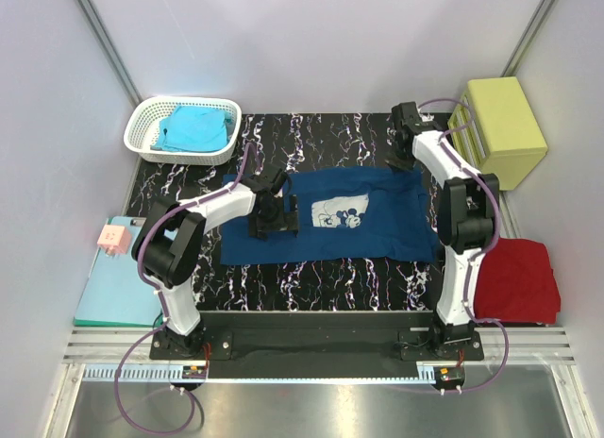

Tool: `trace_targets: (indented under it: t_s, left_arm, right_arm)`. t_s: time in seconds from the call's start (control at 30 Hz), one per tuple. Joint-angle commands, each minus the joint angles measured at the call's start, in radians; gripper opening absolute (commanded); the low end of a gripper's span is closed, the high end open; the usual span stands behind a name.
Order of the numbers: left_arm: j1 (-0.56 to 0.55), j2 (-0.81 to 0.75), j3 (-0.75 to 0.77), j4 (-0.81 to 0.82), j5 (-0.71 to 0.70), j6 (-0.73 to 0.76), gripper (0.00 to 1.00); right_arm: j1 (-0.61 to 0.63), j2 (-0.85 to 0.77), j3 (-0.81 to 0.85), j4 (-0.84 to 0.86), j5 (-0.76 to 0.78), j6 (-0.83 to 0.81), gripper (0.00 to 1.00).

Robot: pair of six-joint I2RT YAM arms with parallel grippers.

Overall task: Fold and stack the t-shirts
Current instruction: Grap the side of the flattened tshirt furthest away from the robot with both arms

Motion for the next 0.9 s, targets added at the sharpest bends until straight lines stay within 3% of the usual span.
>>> trace_targets:
  t_s: [0.0,0.43,0.87]
  left_arm:
    - [-0.017,0.021,-0.026,0.037,0.04,-0.007,0.99]
    - [-0.041,0.029,-0.02,0.037,0.047,-0.025,0.99]
    - [-0.069,0.053,-0.021,0.04,0.04,-0.048,0.99]
  right_arm:
    - [0.032,-0.187,-0.055,0.011,0.048,-0.008,0.0]
    - [0.172,-0.484,-0.448,-0.003,0.087,0.064,0.0]
    - [0.281,-0.467,-0.622,-0.066,0.015,0.181,0.0]
